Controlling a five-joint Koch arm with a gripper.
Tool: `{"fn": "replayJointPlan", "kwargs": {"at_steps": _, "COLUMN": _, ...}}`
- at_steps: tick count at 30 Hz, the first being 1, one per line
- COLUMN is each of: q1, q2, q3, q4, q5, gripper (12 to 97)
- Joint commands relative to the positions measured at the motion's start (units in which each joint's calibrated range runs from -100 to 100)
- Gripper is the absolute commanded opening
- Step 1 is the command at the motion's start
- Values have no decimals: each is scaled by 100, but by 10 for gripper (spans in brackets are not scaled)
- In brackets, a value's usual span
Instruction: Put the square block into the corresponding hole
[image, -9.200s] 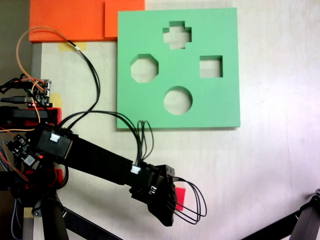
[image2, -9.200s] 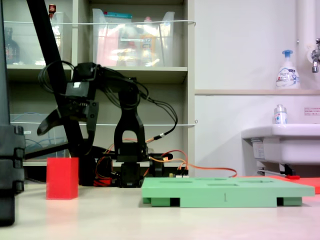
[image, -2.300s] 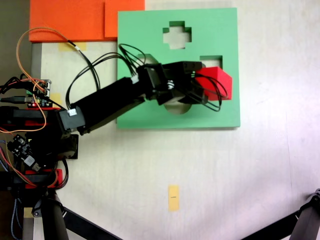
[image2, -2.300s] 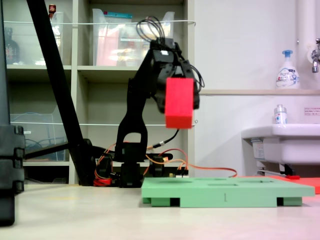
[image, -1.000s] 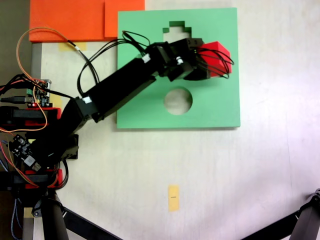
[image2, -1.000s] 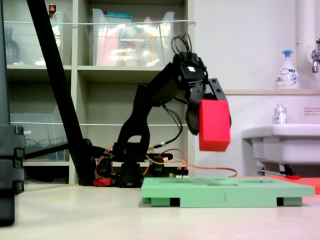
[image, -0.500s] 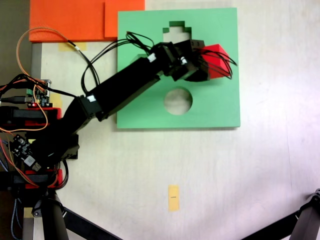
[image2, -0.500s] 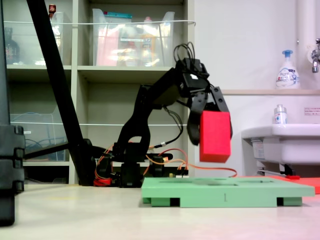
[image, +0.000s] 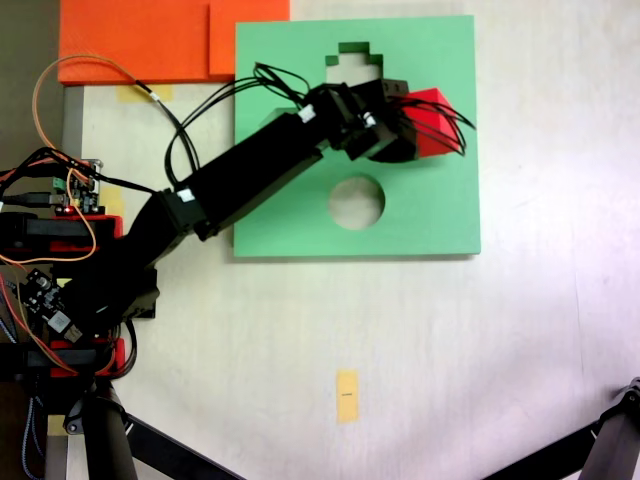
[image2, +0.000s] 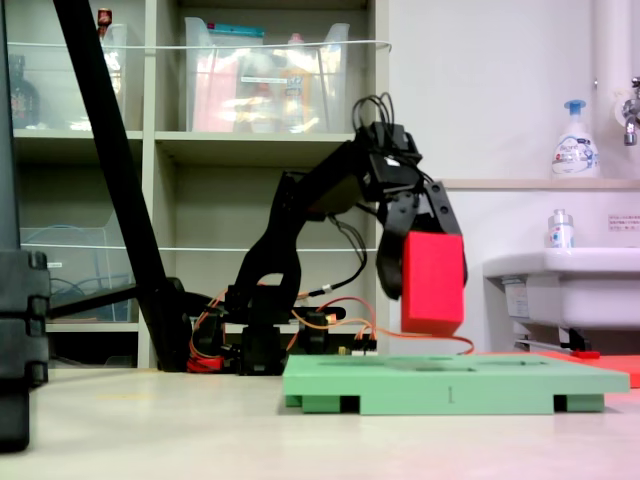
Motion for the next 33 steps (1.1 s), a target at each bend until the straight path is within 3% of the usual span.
{"fn": "replayJointPlan", "kwargs": {"at_steps": 1, "q1": 63, "q2": -114, "q3": 423, "q4": 192, "q5": 59, "gripper": 282}}
{"fn": "replayJointPlan", "kwargs": {"at_steps": 33, "q1": 166, "q2": 766, "q3": 423, "q4": 230, "q5": 278, "gripper": 283}}
